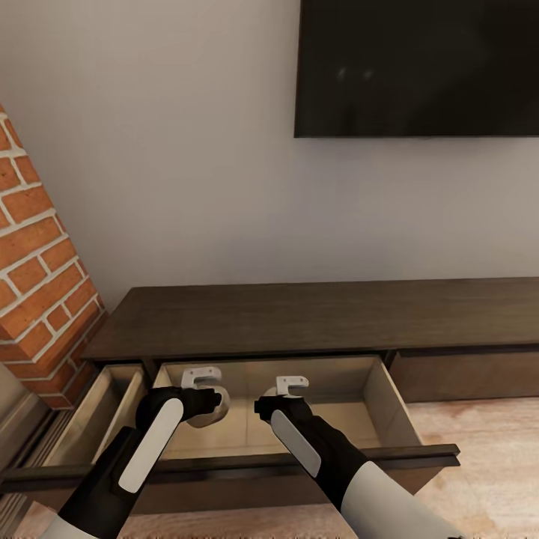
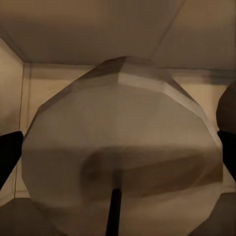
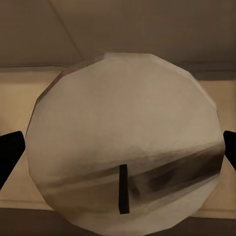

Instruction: Place each of the two pumpkins and all three candles from the living room inside a cabinet in the living room (use any cabinet), then make sure every cabinet is closed, and position the cauldron so it is next to a table in the living room.

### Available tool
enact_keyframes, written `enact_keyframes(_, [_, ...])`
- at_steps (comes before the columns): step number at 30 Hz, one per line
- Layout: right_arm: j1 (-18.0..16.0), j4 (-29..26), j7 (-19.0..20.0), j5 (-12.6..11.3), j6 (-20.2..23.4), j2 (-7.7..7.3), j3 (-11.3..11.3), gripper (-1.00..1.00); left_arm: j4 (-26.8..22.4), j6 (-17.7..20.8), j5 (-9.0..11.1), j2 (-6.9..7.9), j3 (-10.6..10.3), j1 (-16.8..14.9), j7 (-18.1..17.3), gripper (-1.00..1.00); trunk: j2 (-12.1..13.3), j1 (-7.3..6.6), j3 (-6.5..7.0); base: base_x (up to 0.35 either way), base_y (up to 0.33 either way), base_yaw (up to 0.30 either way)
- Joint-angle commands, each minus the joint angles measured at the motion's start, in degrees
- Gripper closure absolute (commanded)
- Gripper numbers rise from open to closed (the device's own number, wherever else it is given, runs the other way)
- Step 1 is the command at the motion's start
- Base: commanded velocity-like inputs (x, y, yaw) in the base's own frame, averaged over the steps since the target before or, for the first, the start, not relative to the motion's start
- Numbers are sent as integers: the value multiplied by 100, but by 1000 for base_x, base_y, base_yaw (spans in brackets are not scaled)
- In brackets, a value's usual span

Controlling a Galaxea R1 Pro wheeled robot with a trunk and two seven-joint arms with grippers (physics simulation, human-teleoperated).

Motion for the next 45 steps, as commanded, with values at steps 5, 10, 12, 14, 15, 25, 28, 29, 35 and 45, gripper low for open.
enact_keyframes(5, [-6, -6, -50, -40, 3, 0, 13, 100, -6, 2, 66, 4, -12, -5, 60, 100, -10, 11, -116, 0, 0, 0])
enact_keyframes(10, [-6, 2, -50, -34, 3, 0, 13, 100, -6, 2, 77, 10, -12, -5, 63, 100, -16, 24, -227, 0, 0, 0])
enact_keyframes(12, [-6, 2, -50, -32, -2, 0, 13, 100, -5, 2, 76, 9, -12, -5, 66, 100, -19, 29, -272, 0, 0, 0])
enact_keyframes(14, [-6, 6, -50, -32, -58, 0, 13, 100, -3, 2, 73, 11, -12, -5, 68, 100, -22, 34, -316, 0, 0, 0])
enact_keyframes(15, [-6, 8, -50, -32, -88, 0, 13, 100, -4, 2, 73, 11, -12, -5, 68, 100, -23, 37, -338, 0, 0, 0])
enact_keyframes(25, [-6, 12, -50, 28, -205, 0, 22, 100, 2, -31, 59, 13, -12, -5, 111, 100, -36, 63, -560, 0, 0, 0])
enact_keyframes(28, [-6, 12, -50, 30, -219, 0, 41, 100, -1, -32, 47, 13, -12, -5, 109, 100, -40, 70, -626, 0, 0, 0])
enact_keyframes(29, [-6, 10, -50, 30, -227, 0, 49, 100, -3, -37, 46, 13, -12, -5, 107, 100, -42, 73, -648, 0, 0, 0])
enact_keyframes(35, [-6, 4, -50, 30, -234, 0, 57, 100, -6, -58, 23, 13, -12, -5, 104, 100, -50, 88, -781, 0, 0, 0])
enact_keyframes(45, [-6, 3, -50, 35, -333, 0, 57, 100, -6, -85, 12, 14, 0, -5, 104, 100, -63, 114, -1003, 0, 0, 0])
